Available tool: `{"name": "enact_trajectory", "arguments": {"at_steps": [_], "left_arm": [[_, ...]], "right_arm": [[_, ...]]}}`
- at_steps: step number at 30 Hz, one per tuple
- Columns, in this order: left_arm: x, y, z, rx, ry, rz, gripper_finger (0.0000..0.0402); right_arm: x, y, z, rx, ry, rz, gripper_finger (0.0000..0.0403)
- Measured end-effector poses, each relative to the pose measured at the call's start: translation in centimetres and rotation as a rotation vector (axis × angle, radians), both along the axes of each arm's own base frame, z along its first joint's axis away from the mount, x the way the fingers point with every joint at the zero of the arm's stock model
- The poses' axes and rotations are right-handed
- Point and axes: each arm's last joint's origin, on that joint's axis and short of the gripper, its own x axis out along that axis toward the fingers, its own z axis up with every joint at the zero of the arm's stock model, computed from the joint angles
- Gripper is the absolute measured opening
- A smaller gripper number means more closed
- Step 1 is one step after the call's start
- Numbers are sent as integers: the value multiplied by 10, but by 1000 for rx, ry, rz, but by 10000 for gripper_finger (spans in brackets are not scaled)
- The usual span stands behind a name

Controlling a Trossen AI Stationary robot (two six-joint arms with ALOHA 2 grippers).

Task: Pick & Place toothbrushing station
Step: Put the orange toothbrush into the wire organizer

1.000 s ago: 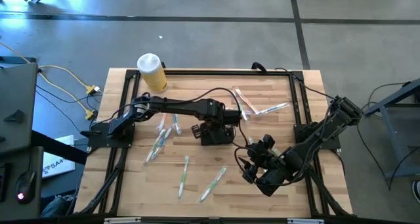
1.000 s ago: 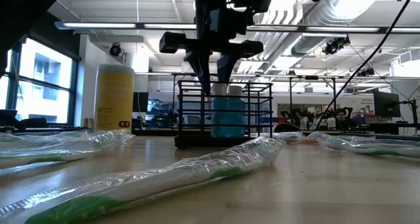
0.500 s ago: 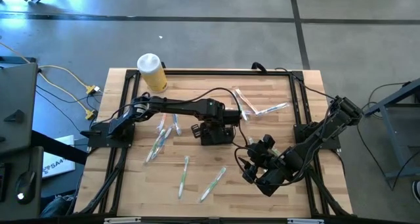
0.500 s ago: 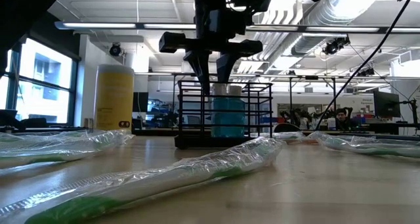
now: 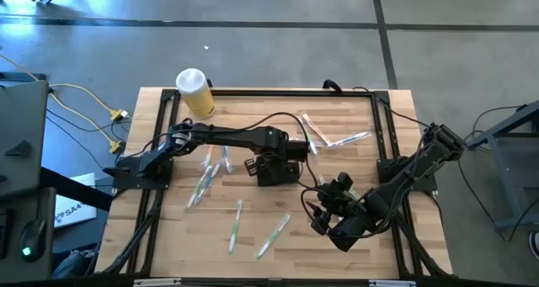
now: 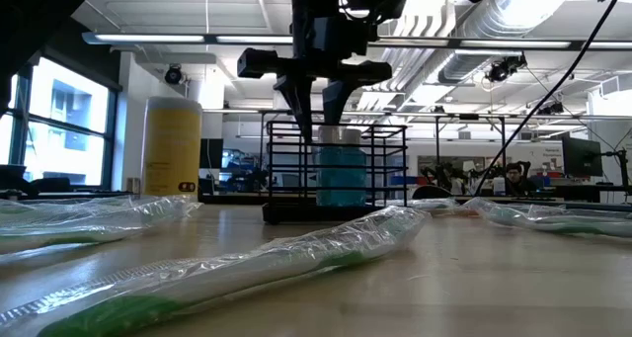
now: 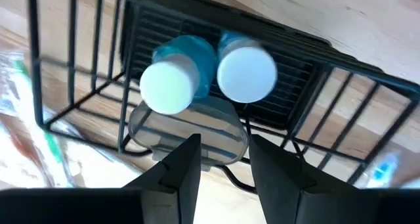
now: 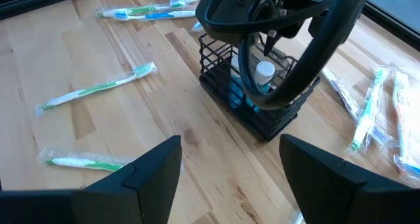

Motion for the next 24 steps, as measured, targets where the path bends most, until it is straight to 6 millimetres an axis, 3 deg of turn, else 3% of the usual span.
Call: {"name": "enact_trajectory", "arguments": {"at_steps": [15, 24], "left_arm": [[-2, 1, 29, 6, -47, 38, 127], [-20, 2, 75, 15, -80, 235, 127]], "right_arm": [[0, 0, 0, -1, 1, 0, 249], [-1, -1, -1, 14, 3, -15, 249]]}}
